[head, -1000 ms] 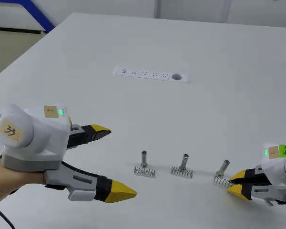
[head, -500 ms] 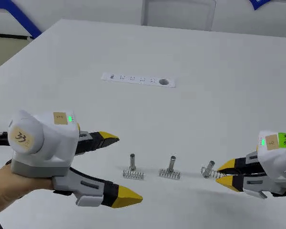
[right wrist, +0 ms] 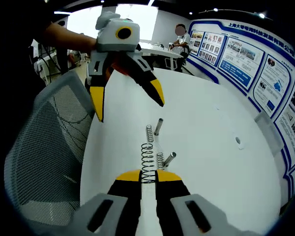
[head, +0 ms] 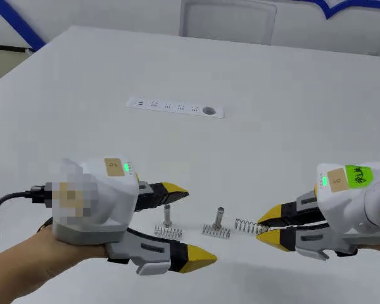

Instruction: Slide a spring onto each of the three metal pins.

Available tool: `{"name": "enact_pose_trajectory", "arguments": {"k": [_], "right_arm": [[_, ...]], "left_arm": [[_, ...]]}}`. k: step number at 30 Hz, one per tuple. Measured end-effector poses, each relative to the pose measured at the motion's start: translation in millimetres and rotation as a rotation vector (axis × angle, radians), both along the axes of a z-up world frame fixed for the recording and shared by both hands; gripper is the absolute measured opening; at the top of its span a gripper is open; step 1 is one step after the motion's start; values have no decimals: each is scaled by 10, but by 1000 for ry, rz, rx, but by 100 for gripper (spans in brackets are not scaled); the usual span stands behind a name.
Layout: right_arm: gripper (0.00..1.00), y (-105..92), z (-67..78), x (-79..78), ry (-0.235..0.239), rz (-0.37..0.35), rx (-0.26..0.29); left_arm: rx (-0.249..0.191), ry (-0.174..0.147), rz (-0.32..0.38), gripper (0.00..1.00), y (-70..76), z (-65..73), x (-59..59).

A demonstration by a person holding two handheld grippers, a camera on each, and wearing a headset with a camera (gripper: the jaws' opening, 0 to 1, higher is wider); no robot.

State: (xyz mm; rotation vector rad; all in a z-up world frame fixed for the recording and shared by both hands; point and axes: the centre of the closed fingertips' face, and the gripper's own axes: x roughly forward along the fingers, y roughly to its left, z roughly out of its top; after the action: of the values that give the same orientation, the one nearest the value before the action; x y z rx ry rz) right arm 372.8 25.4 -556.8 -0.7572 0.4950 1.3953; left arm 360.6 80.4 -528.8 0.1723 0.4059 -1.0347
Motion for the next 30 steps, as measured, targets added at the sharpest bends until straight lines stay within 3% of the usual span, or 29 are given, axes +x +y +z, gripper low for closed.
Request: {"name": "enact_pose_trajectory", "arguments": {"k": [3,13,17,22,27,30], "right_arm": [[11,74,22,-61,3,20,7],[11,265,62,-212,4,88,8],[11,319,99,-258,1,107,16],[11,332,110,-297,-7,127,12],[11,340,118,-331,-2,130,21],[11,347,122,-342,-8,136,19]], "left_arm": [[29,-5,-29,60,-33,-48,-33],[31,11,-55,49,-110,-118,-93],[20,17,-65,39,-148,-111,-118],[24,19,-74,37,-179,-110,-120],[32,9,-82,26,-197,-101,-115],[38,13,-90,25,-200,-108,-127]]}}
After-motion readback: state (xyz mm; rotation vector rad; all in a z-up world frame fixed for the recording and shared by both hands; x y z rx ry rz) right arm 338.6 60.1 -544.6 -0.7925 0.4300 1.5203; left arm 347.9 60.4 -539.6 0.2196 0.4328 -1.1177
